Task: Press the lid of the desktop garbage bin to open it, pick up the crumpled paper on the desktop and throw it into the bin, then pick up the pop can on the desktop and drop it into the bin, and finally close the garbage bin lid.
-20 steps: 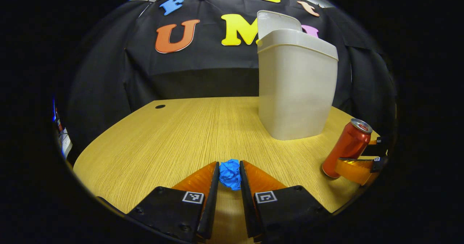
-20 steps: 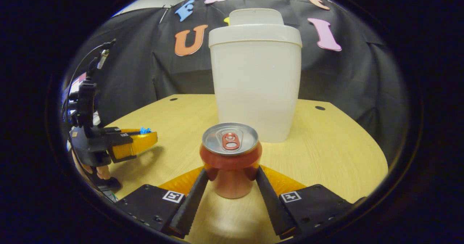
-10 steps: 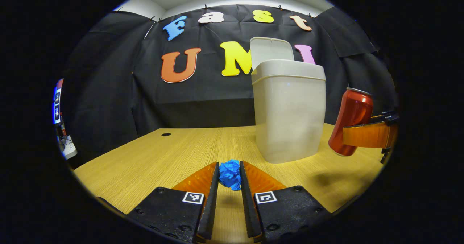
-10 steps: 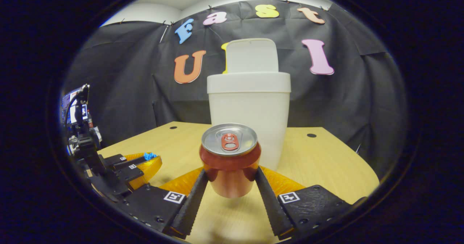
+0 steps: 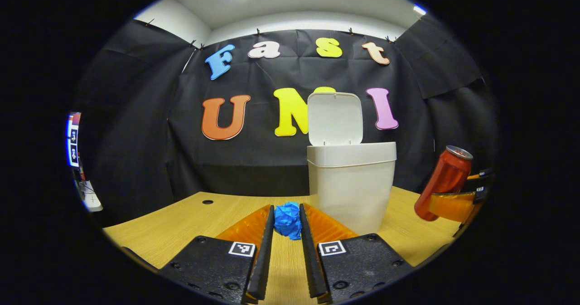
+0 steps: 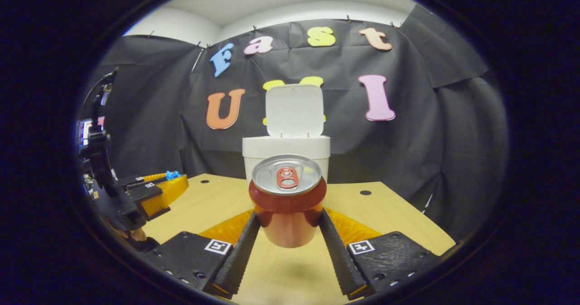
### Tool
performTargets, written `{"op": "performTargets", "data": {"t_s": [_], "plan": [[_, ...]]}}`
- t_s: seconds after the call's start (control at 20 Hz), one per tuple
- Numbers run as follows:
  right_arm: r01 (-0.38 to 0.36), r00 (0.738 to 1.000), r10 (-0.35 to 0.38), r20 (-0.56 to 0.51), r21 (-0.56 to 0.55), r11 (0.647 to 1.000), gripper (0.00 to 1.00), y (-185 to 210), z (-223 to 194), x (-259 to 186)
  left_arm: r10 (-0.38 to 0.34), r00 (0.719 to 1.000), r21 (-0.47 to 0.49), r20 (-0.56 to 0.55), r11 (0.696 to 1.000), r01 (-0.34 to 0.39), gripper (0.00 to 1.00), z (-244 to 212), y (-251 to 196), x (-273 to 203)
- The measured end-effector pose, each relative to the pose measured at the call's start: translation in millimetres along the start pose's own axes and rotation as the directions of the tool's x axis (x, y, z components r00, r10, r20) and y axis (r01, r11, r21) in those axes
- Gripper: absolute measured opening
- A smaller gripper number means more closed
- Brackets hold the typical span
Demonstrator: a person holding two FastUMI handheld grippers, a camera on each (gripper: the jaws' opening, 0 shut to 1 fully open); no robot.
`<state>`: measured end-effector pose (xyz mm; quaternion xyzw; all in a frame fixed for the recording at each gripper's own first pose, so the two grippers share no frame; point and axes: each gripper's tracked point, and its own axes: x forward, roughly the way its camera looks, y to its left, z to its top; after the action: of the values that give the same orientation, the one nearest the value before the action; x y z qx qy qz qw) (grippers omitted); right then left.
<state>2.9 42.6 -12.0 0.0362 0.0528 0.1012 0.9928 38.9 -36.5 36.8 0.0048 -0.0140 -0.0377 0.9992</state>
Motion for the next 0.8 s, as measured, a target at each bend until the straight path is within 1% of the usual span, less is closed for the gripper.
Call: {"op": "performTargets", "data": {"t_s": [0.05,0.15,0.2,0.25,0.3,0.45,0.5,0.55,0.6,0.65,0.7,0.75,0.8], "plan": [[0.0,1.0,0.0,0.0,0.003,1.0,0.8,-1,-2,-2,0.013,1.0,0.0,-0.014,1.0,-0.013,0.36,3,3,2],[0.01,1.0,-0.01,-0.009,0.002,1.0,0.8,-7,-9,-3,0.001,1.0,-0.014,-0.007,1.0,-0.001,0.35,21,-3,3],[0.012,1.0,-0.012,-0.019,0.001,1.0,0.8,-9,-14,-3,0.003,1.0,-0.01,0.008,1.0,-0.003,0.31,36,-2,6],[0.013,0.999,-0.013,-0.032,-0.003,1.0,0.8,-11,-21,-1,0.007,0.999,0.0,0.031,1.0,-0.007,0.35,54,-1,7],[0.021,0.999,-0.021,-0.048,-0.002,1.0,0.79,-15,-28,0,0.003,0.999,0.009,0.049,1.0,-0.003,0.34,68,-3,9],[0.045,0.995,-0.044,-0.091,0.013,0.999,0.8,-26,-46,2,-0.034,0.994,0.035,0.1,0.999,0.03,0.34,114,-13,21],[0.05,0.994,-0.047,-0.1,0.025,0.998,0.8,-28,-50,2,-0.049,0.993,0.034,0.109,0.998,0.045,0.31,125,-16,25],[0.048,0.993,-0.044,-0.107,0.035,0.998,0.79,-28,-54,1,-0.064,0.992,0.029,0.108,0.998,0.061,0.31,135,-19,31],[0.05,0.993,-0.045,-0.11,0.043,0.998,0.8,-30,-56,1,-0.077,0.99,0.023,0.117,0.997,0.074,0.34,144,-24,36],[0.054,0.993,-0.049,-0.11,0.048,0.997,0.8,-33,-58,1,-0.082,0.988,0.023,0.129,0.997,0.079,0.34,155,-26,40],[0.06,0.992,-0.054,-0.11,0.053,0.997,0.79,-36,-61,0,-0.086,0.987,0.03,0.138,0.996,0.083,0.31,166,-28,47],[0.065,0.992,-0.058,-0.112,0.061,0.996,0.78,-40,-63,-1,-0.1,0.985,0.035,0.141,0.995,0.096,0.31,173,-34,56],[0.066,0.992,-0.057,-0.115,0.071,0.995,0.79,-42,-66,-2,-0.121,0.984,0.03,0.134,0.993,0.118,0.34,177,-42,67]]}}
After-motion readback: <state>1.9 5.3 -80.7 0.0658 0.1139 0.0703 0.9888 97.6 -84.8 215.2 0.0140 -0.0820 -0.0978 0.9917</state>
